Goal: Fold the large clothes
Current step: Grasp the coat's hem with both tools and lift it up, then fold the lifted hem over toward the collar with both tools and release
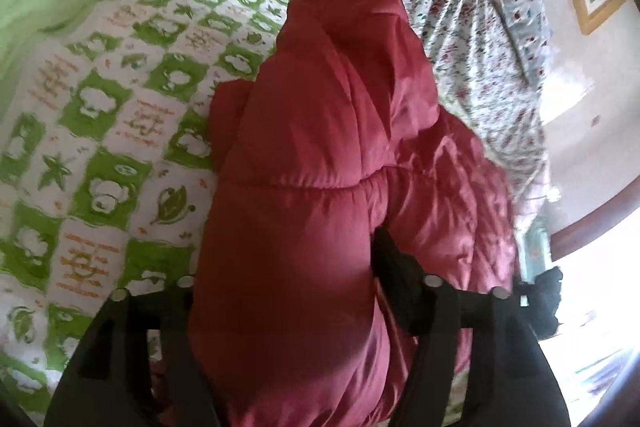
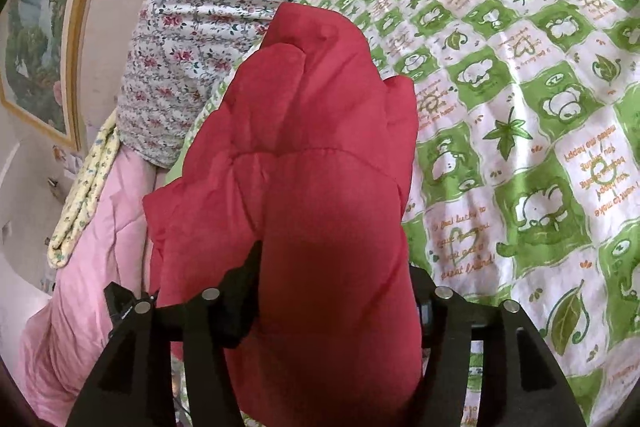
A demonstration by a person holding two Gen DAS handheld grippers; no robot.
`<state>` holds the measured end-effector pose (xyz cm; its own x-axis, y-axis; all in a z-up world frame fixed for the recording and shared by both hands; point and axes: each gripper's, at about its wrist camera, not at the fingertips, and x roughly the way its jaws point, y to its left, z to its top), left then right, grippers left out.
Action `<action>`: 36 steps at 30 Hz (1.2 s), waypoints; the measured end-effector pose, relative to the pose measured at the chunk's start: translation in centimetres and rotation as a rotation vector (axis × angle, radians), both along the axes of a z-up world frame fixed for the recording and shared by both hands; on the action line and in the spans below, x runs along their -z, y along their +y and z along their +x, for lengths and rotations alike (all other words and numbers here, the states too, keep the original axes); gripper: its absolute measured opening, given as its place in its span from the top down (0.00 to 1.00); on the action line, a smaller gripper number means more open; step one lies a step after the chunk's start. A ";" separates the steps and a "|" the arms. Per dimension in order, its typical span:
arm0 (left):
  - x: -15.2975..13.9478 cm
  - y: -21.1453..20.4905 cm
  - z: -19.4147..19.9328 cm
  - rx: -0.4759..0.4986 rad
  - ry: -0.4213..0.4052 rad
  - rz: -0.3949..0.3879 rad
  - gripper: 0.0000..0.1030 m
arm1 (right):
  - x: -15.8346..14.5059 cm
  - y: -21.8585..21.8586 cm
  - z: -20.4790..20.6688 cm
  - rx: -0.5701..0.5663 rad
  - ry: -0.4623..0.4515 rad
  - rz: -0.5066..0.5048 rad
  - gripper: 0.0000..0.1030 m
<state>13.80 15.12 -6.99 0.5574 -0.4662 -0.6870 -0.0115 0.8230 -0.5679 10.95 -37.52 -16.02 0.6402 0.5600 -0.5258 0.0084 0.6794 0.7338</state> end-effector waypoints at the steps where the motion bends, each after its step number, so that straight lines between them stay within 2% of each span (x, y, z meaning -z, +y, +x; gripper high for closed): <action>1: -0.2 -0.1 -0.3 -0.014 -0.003 0.028 0.27 | -0.1 0.1 -0.2 0.005 0.000 -0.013 0.33; 4: -0.8 -0.1 -1.2 -0.044 -0.014 0.092 0.20 | -0.3 0.2 -0.5 0.013 -0.002 -0.030 0.30; 9: -1.9 -0.3 -2.6 -0.073 -0.042 0.171 0.19 | -0.3 0.4 -0.6 0.028 0.002 -0.054 0.26; 30: -3.9 0.0 -4.8 -0.093 -0.082 0.209 0.19 | -2.9 -0.7 -3.4 0.123 -0.031 -0.128 0.25; 33: -4.5 -0.5 -5.2 -0.092 -0.095 0.234 0.19 | -3.7 -0.8 -4.2 0.143 -0.053 -0.154 0.25; 36: -5.3 -1.4 -5.8 -0.076 -0.126 0.260 0.19 | -5.3 -0.1 -5.3 0.169 -0.094 -0.240 0.25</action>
<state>7.95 13.70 -1.70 0.6723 -0.2371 -0.7013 -0.0216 0.9407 -0.3387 5.60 -37.67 -10.69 0.7662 0.3081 -0.5639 0.0759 0.8280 0.5555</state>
